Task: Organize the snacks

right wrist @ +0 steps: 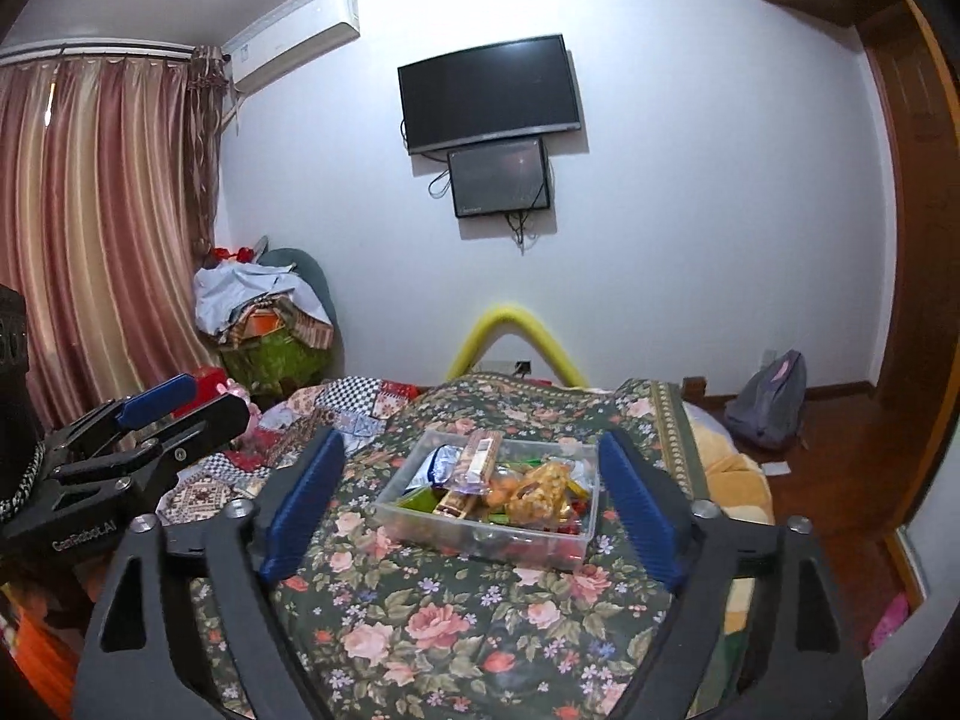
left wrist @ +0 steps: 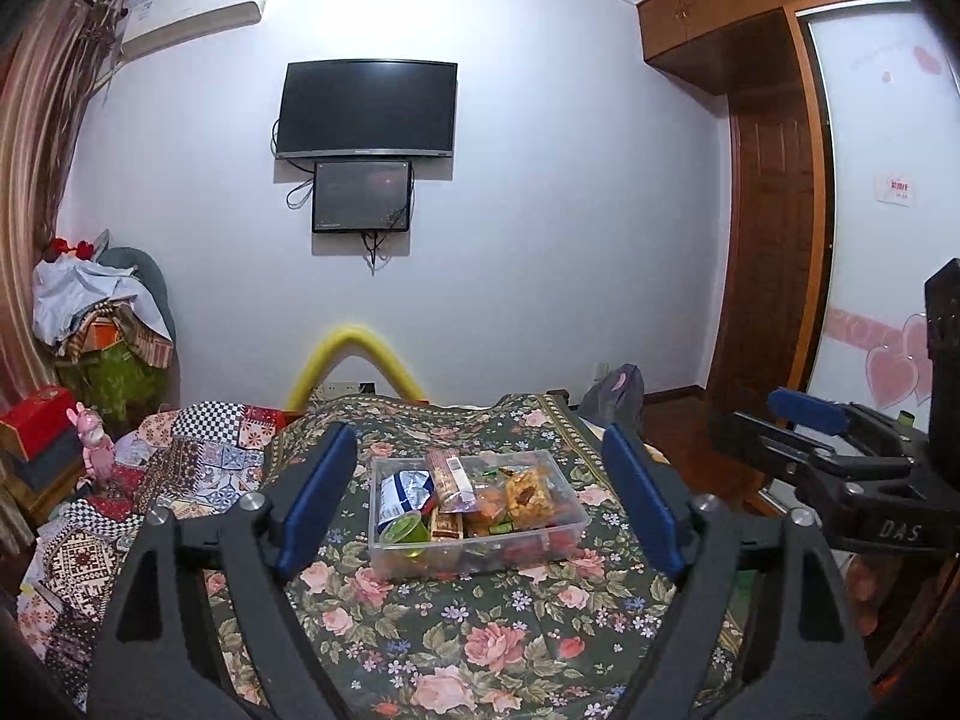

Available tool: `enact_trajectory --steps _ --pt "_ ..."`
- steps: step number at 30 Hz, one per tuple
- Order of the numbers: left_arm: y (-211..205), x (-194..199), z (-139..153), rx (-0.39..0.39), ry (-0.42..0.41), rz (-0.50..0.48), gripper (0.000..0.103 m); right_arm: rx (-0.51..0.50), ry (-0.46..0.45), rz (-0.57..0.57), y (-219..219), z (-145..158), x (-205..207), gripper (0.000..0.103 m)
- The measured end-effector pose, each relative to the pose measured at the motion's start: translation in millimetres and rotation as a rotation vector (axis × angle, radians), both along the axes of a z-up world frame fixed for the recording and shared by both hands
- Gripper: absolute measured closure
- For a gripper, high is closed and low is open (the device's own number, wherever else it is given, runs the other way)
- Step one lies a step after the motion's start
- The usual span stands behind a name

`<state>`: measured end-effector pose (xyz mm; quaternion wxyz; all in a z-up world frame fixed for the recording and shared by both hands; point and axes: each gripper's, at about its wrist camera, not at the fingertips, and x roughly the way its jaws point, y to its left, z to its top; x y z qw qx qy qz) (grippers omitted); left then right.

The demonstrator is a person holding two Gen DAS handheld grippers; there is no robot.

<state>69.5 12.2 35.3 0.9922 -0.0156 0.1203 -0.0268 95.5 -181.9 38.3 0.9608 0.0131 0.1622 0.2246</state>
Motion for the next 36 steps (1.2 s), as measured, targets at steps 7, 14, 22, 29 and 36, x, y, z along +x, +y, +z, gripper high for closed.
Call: enact_trajectory --steps 7,14,22,29,36 --pt "-2.0 -9.9 -1.9 0.003 -0.004 0.001 0.013 -0.001 -0.018 -0.039 -1.6 -2.6 -5.5 0.0" --pt "-0.6 -10.3 -2.9 -0.006 0.001 0.001 0.011 -0.013 -0.025 -0.041 -1.6 -5.4 -14.5 0.0" --pt "-1.0 -10.4 -3.5 -0.008 0.005 -0.004 0.011 -0.017 -0.038 -0.047 -0.9 -1.6 -19.3 0.0" --pt "-1.8 -9.5 -4.8 -0.008 0.009 -0.008 0.01 -0.027 -0.045 -0.057 0.8 -1.5 -21.9 0.0" --pt "-2.9 -10.7 -5.9 0.0 0.001 -0.006 0.009 -0.031 -0.047 -0.076 1.3 -0.1 -22.4 0.0"
